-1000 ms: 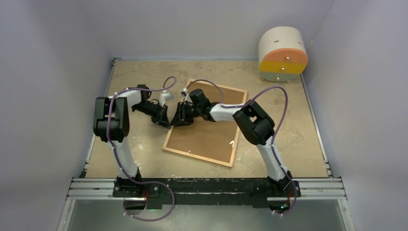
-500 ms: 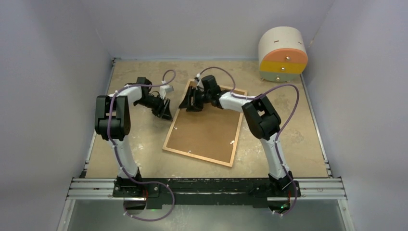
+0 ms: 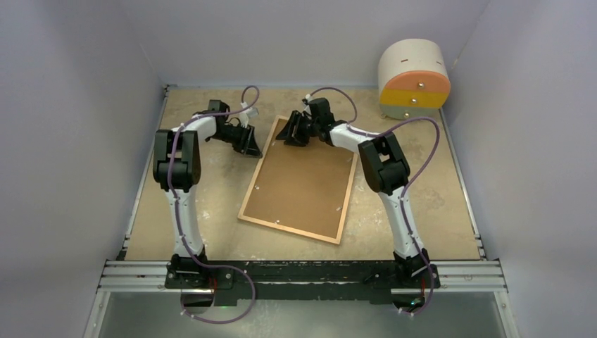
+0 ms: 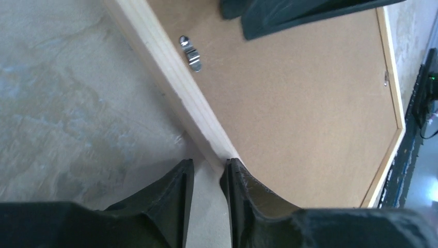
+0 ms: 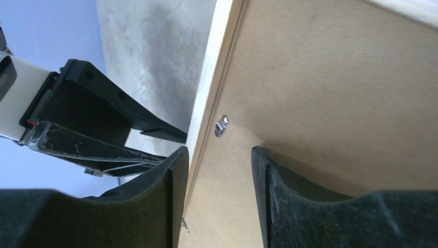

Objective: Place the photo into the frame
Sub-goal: Install the photo frame at the center of the board.

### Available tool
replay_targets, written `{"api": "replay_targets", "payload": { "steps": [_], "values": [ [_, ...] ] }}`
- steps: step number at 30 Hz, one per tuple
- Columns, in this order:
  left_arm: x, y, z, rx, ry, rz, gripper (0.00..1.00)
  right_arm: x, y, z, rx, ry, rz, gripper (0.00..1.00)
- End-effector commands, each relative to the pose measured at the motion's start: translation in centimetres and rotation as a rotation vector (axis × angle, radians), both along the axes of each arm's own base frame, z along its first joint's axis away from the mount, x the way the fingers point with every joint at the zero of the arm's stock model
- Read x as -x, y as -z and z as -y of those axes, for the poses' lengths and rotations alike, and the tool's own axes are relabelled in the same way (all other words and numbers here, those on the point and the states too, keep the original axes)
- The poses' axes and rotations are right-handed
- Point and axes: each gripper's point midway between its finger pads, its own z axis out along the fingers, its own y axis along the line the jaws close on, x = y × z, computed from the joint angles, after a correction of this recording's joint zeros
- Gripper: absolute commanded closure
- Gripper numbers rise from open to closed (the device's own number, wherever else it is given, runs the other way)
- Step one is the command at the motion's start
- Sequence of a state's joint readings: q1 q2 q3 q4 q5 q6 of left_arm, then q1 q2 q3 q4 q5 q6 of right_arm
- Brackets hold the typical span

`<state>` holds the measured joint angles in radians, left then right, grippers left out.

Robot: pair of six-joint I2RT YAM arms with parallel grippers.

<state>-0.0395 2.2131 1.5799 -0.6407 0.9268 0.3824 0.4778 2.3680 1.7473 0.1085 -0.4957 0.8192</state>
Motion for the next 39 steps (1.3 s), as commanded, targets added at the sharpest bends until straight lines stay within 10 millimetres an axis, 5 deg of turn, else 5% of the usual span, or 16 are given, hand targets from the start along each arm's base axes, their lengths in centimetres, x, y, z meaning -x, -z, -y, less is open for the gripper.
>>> {"api": "replay_targets", "payload": {
  "steps": [1,13,39],
  "values": [
    [-0.1,0.2,1.6,0.034,0.034,-0.004,0.73,-0.6,0.0,-0.8,-0.002,0.005,0.000,0.49],
    [2.4,2.6,2.1,0.028,0.076,-0.055,0.84,-0.1,2.2,-3.2,-0.017,-0.019,-0.051,0.56],
    [2.9,3.0,2.6,0.012,0.099,-0.045,0.86,0.3,3.3,-5.0,-0.065,0.003,-0.108,0.60]
  ]
}}
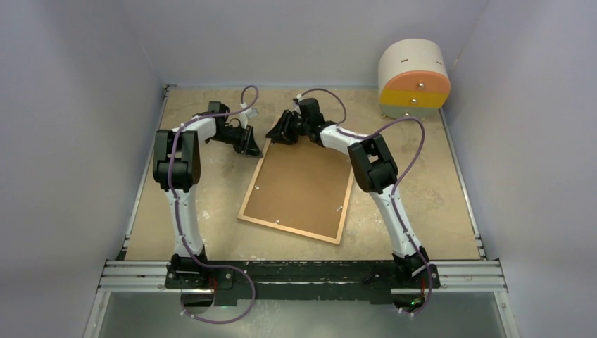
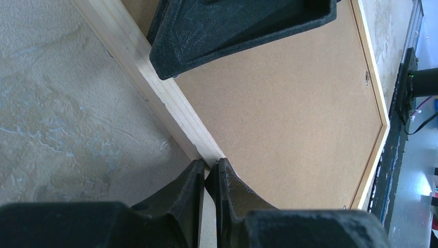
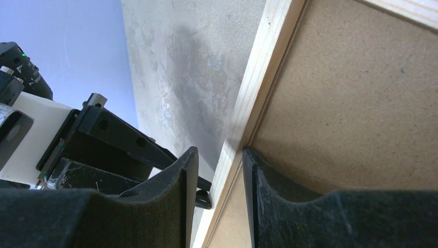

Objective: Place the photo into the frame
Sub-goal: Install the photo frame at the center of the board.

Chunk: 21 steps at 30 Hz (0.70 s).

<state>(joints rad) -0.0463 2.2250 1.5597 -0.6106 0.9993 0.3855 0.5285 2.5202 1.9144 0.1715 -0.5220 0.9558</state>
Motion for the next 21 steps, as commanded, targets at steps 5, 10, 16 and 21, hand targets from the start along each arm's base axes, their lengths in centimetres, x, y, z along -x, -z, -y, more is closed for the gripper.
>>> {"api": "replay_targets", "payload": {
  "steps": [5,10,16,21],
  "values": [
    [2.6,2.8,1.3,-0.068,0.078,-0.031,0.86,1.1,-0.4,0.9,0.052,0.016,0.008,0.59],
    [2.9,2.8,1.1,-0.081,0.079,-0.029,0.87,1.2,-4.0,3.0,0.039,0.047,0.074,0.55],
    [3.4,3.0,1.0,-0.084,0.072,-0.038,0.87,2.6,-3.5,3.6,0.034,0.027,0.055,0.51],
    [3.7,2.8,0.9,-0.086,0.076,-0.036,0.87,3.1,-2.0,4.0,0.047,0.051,0.044,0.51]
  ]
}}
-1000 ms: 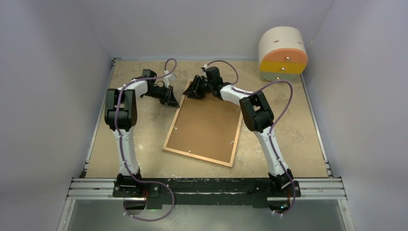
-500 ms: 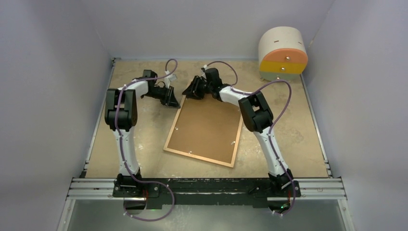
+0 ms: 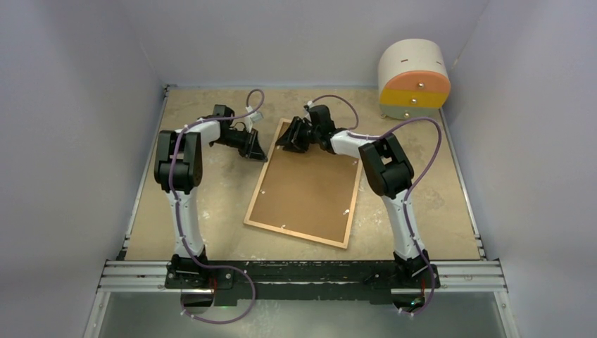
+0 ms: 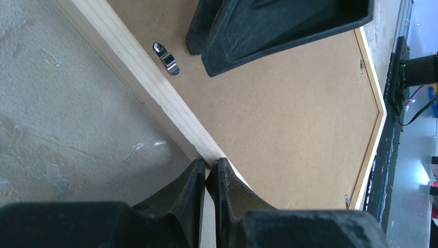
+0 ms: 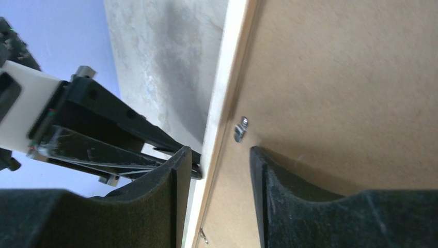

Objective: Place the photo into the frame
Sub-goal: Install the photo frame at the center of the board.

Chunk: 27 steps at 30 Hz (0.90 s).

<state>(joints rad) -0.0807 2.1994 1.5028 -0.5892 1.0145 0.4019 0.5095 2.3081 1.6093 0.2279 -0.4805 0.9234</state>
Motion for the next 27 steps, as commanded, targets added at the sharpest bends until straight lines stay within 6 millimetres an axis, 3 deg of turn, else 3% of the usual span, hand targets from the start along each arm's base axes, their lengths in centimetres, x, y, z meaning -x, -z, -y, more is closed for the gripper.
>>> {"api": "replay_targets", "payload": {
  "steps": [1,5,15,22,27],
  "values": [
    [2.1,2.6,-0.6,-0.099,0.029,-0.038,0.87,0.2,-0.5,0.1,-0.002,0.004,0.032,0.52],
    [2.1,2.7,-0.6,-0.099,0.030,-0.037,0.87,0.6,0.7,-0.4,0.007,-0.001,0.013,0.53],
    [2.1,2.7,-0.6,-0.097,0.029,-0.040,0.87,0.1,1.4,-2.6,-0.010,-0.011,-0.013,0.55],
    [2.4,2.9,-0.6,-0.099,0.036,-0.041,0.87,-0.6,1.4,-2.4,0.015,0.017,-0.001,0.57],
    [2.5,2.8,-0.7,-0.101,0.039,-0.035,0.88,0.1,0.5,-2.2,0.013,-0.011,0.012,0.57]
  ]
}}
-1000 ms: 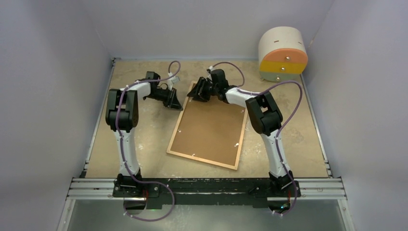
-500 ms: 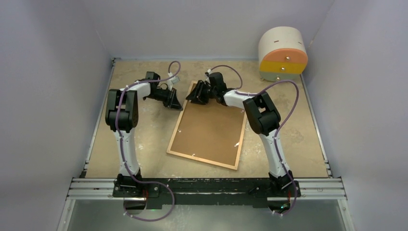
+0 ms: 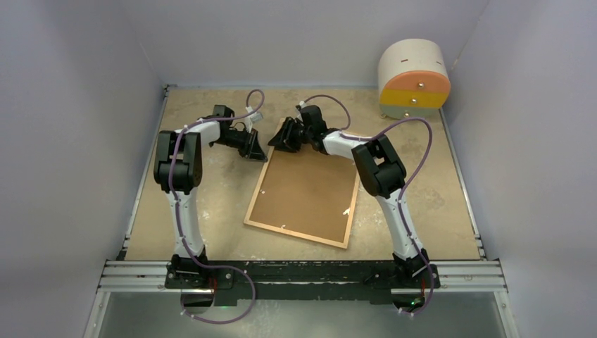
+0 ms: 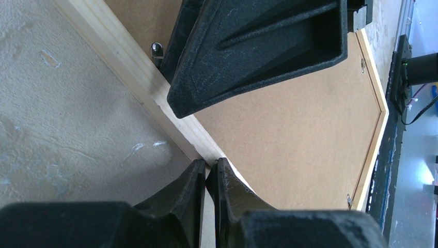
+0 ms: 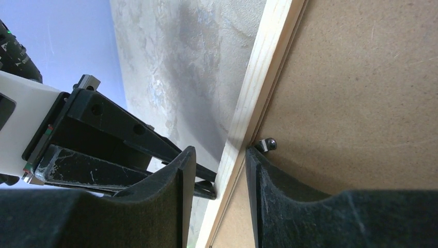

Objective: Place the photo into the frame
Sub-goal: Install the photo frame at the center of the board.

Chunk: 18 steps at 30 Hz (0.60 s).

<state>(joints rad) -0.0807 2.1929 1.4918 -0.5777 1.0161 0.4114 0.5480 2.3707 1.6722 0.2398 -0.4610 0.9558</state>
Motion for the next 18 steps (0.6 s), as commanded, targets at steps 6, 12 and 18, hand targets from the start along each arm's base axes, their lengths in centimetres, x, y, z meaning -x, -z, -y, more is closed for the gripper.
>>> {"api": "replay_targets", "payload": {
  "steps": [6,12,18],
  "values": [
    [2.6,2.8,-0.7,-0.107,0.036,-0.047,0.88,3.5,-1.7,0.9,-0.009,-0.087,-0.014,0.57],
    [2.6,2.9,-0.7,-0.109,0.035,-0.051,0.88,4.0,-0.6,1.3,0.007,-0.083,-0.029,0.57],
    [2.7,3.0,-0.8,-0.110,0.035,-0.053,0.88,1.7,0.2,1.2,0.046,-0.024,0.005,0.57]
  ]
}}
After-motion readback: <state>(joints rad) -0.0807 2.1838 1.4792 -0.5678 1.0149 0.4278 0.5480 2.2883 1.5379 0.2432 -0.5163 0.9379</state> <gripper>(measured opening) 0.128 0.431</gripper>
